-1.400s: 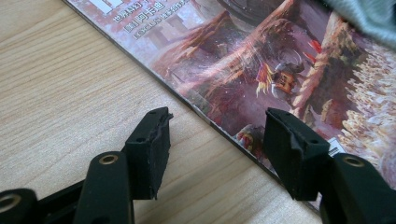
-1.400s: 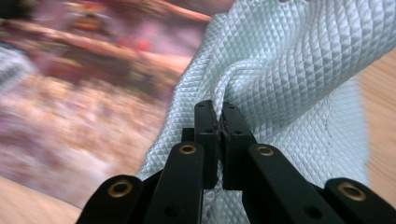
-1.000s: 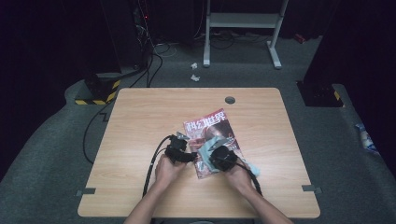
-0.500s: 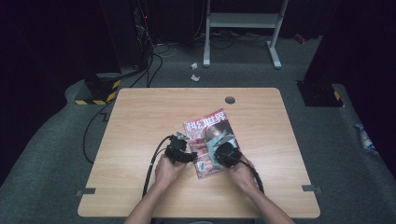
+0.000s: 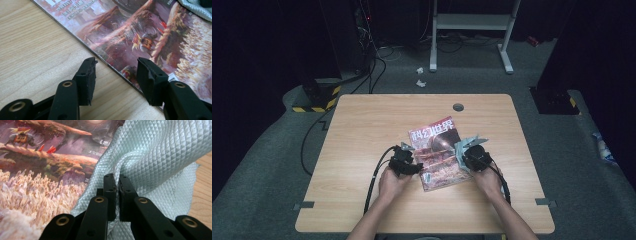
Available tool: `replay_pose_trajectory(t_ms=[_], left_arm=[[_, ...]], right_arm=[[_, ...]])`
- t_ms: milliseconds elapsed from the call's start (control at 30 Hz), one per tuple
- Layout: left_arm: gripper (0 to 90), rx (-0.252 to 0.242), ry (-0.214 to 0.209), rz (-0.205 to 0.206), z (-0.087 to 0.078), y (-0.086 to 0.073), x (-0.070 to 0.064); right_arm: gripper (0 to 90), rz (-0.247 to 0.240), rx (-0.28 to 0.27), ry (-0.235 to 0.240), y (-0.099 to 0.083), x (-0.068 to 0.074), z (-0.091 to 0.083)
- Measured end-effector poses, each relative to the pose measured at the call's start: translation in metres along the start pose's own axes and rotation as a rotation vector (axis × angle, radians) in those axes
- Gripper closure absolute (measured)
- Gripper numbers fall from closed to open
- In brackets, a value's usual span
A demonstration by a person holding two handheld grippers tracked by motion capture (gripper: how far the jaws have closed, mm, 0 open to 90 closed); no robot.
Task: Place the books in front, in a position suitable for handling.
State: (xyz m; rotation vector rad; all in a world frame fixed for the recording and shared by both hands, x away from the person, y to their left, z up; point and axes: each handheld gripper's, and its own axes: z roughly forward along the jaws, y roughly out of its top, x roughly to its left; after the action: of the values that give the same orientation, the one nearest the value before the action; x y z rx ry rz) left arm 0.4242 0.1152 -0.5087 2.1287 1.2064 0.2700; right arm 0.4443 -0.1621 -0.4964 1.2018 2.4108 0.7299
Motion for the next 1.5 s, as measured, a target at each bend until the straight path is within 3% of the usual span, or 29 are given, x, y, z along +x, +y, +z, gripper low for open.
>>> replay_pose_trajectory(t_ms=[333,433,600,700,800,833,900,1067,1133,1167,1267,1367,1500], left_arm=[[56.1,0.082,-0.079,0.052,-0.003,0.002,-0.012],[57.6,0.096,-0.084,0.052,-0.004,0.002,-0.017],[54.1,0.179,-0.080,0.108,-0.009,0.002,-0.035],[53.3,0.194,-0.085,0.124,-0.012,-0.002,-0.044],[50.4,0.226,-0.122,0.154,-0.016,-0.007,-0.053],[48.0,0.242,-0.130,0.153,-0.016,-0.007,-0.053],[41.2,0.239,-0.096,0.134,-0.015,-0.005,-0.051],[37.7,0.148,-0.012,0.028,-0.012,0.005,-0.023],[37.6,0.127,0.003,0.008,-0.011,0.007,-0.016],[37.8,0.107,-0.002,-0.029,-0.009,0.008,-0.009],[38.1,0.102,0.022,-0.037,-0.004,0.007,-0.003],[38.6,0.090,0.034,-0.044,-0.003,0.007,-0.001],[38.1,0.082,0.048,-0.020,-0.002,0.007,-0.001]], right_arm=[[86.5,-0.007,0.009,0.023,-0.005,0.001,-0.005],[86.6,-0.018,0.014,0.025,-0.008,0.003,-0.007],[86.6,-0.022,0.011,0.031,-0.017,0.005,-0.014],[86.6,-0.025,0.009,0.030,-0.026,0.008,-0.021],[86.7,-0.047,0.012,0.032,-0.033,0.011,-0.027],[86.6,-0.054,0.015,0.032,-0.034,0.011,-0.028],[86.5,-0.049,0.027,0.039,-0.033,0.011,-0.028],[86.4,-0.065,0.063,0.010,-0.017,0.012,-0.020],[86.5,-0.064,0.068,0.011,-0.011,0.014,-0.016],[86.6,-0.064,0.072,0.010,-0.008,0.016,-0.015],[86.8,-0.101,0.076,0.034,0.001,0.029,-0.010],[86.8,-0.176,0.061,0.087,0.008,0.056,-0.006],[86.8,-0.247,0.047,0.158,0.015,0.088,-0.003]])
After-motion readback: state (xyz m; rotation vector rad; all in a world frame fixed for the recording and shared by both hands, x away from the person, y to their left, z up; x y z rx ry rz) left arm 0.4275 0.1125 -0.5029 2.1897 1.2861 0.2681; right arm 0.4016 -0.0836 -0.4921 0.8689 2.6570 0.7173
